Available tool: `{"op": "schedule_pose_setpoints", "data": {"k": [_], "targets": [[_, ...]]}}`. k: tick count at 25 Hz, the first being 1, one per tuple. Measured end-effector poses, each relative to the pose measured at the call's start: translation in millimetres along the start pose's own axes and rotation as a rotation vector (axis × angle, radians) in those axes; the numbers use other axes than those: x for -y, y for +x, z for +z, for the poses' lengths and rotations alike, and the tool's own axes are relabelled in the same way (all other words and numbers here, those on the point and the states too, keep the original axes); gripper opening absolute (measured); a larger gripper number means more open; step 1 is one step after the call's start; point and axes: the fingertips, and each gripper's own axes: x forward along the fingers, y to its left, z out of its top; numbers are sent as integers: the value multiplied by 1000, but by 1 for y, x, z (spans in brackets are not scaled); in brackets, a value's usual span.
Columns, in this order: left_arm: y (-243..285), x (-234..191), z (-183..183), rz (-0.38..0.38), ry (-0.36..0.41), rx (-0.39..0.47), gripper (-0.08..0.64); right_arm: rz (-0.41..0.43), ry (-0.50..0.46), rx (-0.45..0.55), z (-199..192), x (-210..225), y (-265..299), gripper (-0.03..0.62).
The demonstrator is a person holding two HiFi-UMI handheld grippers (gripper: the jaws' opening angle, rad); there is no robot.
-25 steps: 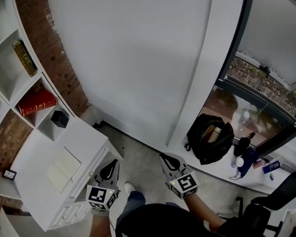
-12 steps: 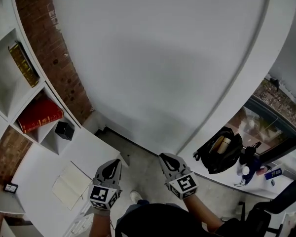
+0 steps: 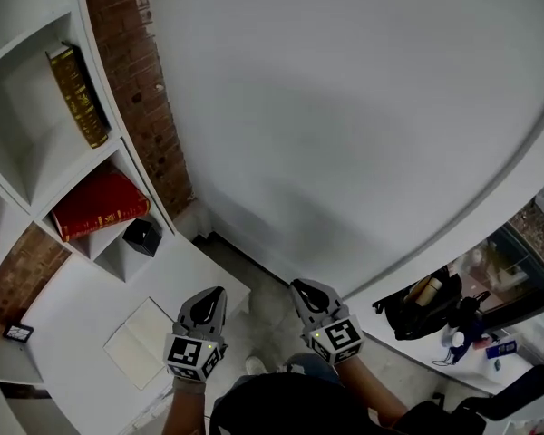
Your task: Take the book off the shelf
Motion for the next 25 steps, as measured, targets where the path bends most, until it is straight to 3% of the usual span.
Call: {"op": "schedule_pose_setpoints", "data": {"k": [12,25], "targets": [[-31,-93,-6,210,-72,22,9,208,-40,-24,13,-48,103,32],[-32,-199,7,518,-170,139,9,491,-148,-43,46,-71,241,32]]}}
